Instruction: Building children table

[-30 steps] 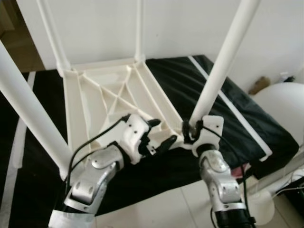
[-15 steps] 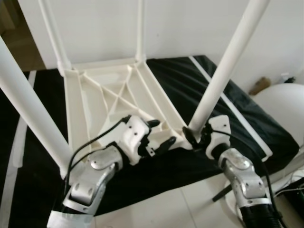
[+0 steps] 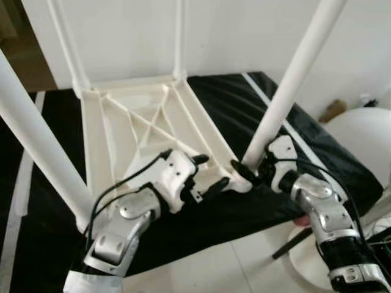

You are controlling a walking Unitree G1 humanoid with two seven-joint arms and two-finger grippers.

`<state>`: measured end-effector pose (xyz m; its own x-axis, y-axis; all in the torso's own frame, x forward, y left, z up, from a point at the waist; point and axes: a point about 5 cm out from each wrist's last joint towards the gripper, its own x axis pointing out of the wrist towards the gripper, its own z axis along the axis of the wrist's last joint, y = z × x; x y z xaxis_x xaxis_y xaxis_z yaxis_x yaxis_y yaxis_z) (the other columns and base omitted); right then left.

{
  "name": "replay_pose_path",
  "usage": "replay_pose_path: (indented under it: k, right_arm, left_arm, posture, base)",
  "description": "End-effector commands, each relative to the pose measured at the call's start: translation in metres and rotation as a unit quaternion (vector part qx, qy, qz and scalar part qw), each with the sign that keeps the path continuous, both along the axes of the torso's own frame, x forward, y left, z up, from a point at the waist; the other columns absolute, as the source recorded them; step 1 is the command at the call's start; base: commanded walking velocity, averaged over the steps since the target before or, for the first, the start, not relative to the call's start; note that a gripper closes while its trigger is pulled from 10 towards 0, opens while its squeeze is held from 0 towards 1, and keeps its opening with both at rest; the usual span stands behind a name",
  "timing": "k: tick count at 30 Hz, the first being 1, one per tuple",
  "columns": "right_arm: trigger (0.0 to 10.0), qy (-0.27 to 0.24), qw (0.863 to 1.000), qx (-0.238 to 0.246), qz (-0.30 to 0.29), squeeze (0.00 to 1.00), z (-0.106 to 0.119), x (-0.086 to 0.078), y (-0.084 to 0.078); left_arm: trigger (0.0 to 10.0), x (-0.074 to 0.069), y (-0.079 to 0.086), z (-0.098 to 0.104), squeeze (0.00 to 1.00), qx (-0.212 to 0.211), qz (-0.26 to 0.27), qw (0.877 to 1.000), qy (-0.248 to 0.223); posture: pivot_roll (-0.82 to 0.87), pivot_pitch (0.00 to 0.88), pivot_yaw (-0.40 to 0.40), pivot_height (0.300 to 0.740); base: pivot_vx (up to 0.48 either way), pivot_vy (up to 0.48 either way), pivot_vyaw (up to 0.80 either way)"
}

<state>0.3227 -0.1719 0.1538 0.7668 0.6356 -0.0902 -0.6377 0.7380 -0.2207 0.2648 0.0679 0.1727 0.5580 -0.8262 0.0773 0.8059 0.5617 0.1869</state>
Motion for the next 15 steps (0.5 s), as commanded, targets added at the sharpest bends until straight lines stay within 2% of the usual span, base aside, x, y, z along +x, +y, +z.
replay_pose_path:
  k: [1,2,3,5,6,11,12,14,15]
  right_arm:
    - [10.0,0.006,0.999,-0.021,0.024,0.0,-0.0023,0.0024,0.0]
    - [10.0,0.006,0.999,-0.021,0.024,0.0,-0.0023,0.0024,0.0]
    - [2.7,0.014,0.998,-0.046,0.051,0.0,-0.0046,0.0067,0.0]
    - [2.7,0.019,0.997,-0.049,0.058,0.0,-0.0055,0.0076,-0.0003]
    - [0.0,0.022,0.996,-0.056,0.065,0.0,-0.0067,0.0078,-0.0007]
    - [0.0,0.042,0.992,-0.069,0.1,0.0,-0.0117,0.0035,-0.0024]
    - [10.0,0.043,0.992,-0.067,0.095,0.0,-0.012,0.0046,-0.0042]
    - [10.0,0.044,0.993,-0.065,0.092,0.0,-0.0122,0.0054,-0.0055]
    - [10.0,0.048,0.995,-0.041,0.074,0.0,-0.0118,0.0072,-0.007]
  left_arm:
    - [10.0,0.0013,-0.0022,-0.0005,0.0,0.007,0.004,1.0,-0.004]
    - [10.0,0.0013,-0.0022,-0.0005,0.0,0.007,0.004,1.0,-0.004]
    - [10.0,0.0006,-0.0031,-0.0002,0.0,0.007,0.001,1.0,-0.006]
    - [10.0,0.0004,-0.0035,-0.0003,0.0,0.007,0.0,1.0,-0.006]
    - [10.0,0.0004,-0.0037,-0.0005,0.0,0.008,0.0,1.0,-0.007]
    - [10.0,-0.0007,-0.0042,-0.0012,0.0,0.008,-0.004,1.0,-0.006]
    - [10.0,-0.0008,-0.0045,-0.0011,0.0,0.008,-0.005,1.0,-0.006]
    - [10.0,-0.0008,-0.0046,-0.0011,0.0,0.008,-0.005,1.0,-0.006]
    - [10.0,-0.0006,-0.0047,-0.0011,0.0,0.007,-0.005,1.0,-0.007]
  posture:
    - [-0.03,0.056,-0.044,0.74]
    - [-0.03,0.056,-0.044,0.74]
    - [-0.03,0.055,-0.045,0.74]
    - [-0.03,0.055,-0.045,0.74]
    - [-0.03,0.056,-0.044,0.74]
    - [-0.03,0.058,-0.041,0.74]
    - [-0.03,0.06,-0.042,0.74]
    - [-0.03,0.06,-0.042,0.74]
    - [-0.03,0.062,-0.043,0.74]
  base:
    - [0.0,0.0,0.0]
    - [0.0,0.0,0.0]
    - [0.0,0.0,0.0]
    - [0.0,0.0,0.0]
    - [0.0,0.0,0.0]
    - [0.0,0.0,0.0]
    - [0.0,0.0,0.0]
    - [0.0,0.0,0.0]
    - [0.0,0.0,0.0]
